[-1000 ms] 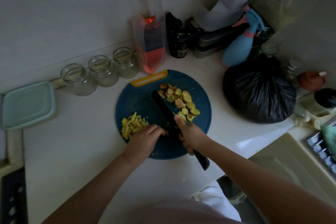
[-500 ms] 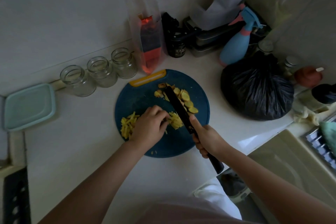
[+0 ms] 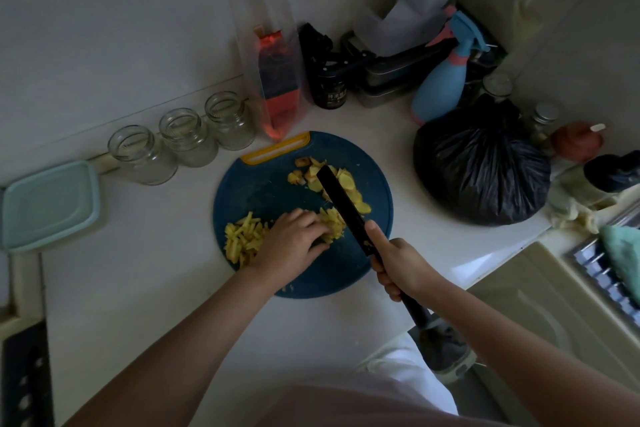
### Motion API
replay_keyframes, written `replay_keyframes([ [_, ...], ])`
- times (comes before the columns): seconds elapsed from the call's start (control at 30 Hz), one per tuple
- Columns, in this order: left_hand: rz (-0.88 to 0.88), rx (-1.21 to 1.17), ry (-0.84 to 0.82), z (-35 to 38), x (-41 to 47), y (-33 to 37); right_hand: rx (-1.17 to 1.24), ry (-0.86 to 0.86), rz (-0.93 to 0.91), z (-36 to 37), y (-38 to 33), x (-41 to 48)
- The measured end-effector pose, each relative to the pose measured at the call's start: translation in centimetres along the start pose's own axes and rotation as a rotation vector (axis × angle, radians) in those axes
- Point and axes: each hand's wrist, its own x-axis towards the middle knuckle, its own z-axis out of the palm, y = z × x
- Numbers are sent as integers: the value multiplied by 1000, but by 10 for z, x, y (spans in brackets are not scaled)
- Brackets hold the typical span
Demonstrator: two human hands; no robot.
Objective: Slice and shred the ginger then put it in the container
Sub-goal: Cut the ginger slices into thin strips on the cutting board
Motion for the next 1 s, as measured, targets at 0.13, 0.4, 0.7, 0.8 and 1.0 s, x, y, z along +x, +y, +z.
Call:
replay_keyframes([
  [0.13, 11, 22, -31, -1, 5, 1, -17, -4, -9, 1, 2, -1],
  [0.4, 83, 77, -67, -5, 13, 0, -35, 19, -24, -1, 8, -4],
  [0.7, 92, 136, 153, 8, -10, 1, -315, -44, -27, -28, 14, -6],
  [0.8, 80, 159, 200, 13, -15, 3, -383, -75, -40, -35, 14, -7],
  [1.0, 87, 191, 258, 16, -17, 4, -495, -127, -78, -40, 16, 2],
])
